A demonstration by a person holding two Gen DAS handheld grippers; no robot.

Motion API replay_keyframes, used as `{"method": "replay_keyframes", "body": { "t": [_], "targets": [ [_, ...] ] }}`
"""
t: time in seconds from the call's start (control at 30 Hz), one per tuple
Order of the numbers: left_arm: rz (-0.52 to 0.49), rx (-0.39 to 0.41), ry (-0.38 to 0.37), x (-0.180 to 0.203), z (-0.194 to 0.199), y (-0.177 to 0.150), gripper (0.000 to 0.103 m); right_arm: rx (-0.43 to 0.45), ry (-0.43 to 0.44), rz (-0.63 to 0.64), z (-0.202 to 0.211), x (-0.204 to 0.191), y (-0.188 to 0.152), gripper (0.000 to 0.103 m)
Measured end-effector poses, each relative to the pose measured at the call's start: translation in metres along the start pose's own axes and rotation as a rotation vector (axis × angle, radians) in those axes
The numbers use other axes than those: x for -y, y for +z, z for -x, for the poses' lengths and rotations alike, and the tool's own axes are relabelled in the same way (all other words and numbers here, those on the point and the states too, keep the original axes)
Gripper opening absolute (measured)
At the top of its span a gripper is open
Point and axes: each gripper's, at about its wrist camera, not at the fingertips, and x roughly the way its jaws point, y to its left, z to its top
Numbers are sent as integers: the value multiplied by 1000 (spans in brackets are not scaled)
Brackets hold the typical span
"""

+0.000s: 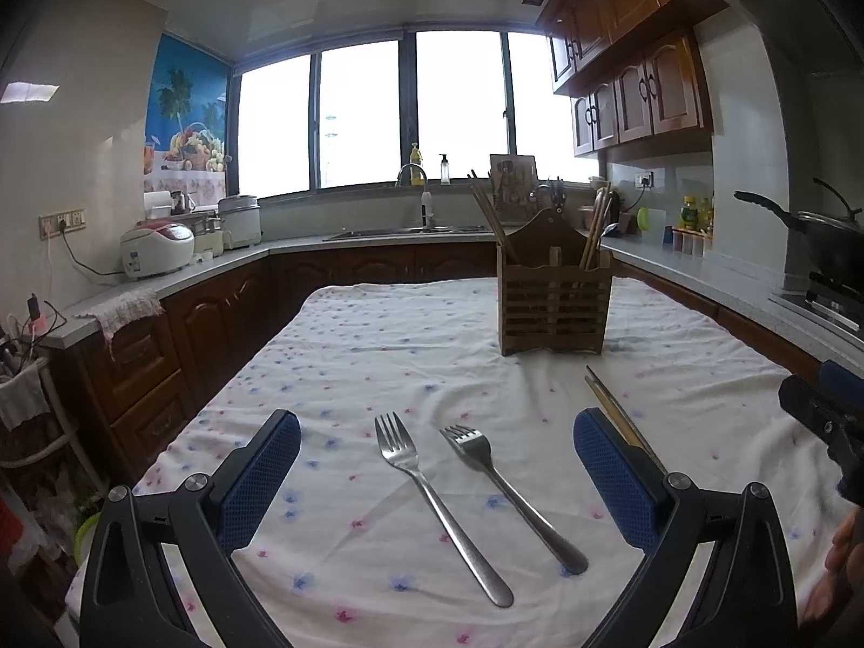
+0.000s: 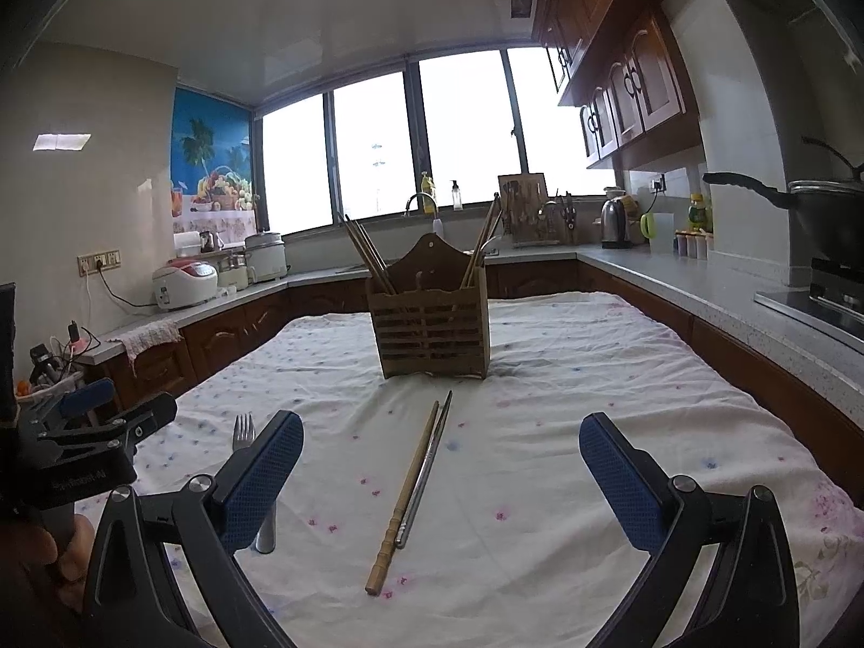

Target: Organize utensils

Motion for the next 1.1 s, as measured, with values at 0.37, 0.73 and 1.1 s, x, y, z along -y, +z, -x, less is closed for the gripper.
{"method": "replay_keyframes", "body": {
  "t": [0.37, 0.73, 1.1],
  "targets": [
    [1, 0, 0, 1, 0, 0, 102, 3, 0, 0, -1, -1, 1, 103],
    [2, 1, -2, 1, 0, -1, 102, -2, -2, 0, -1, -1, 1, 103],
    [6, -1, -5, 3, 0, -1, 102, -3, -4, -1, -1, 0, 2, 103]
  ]
}}
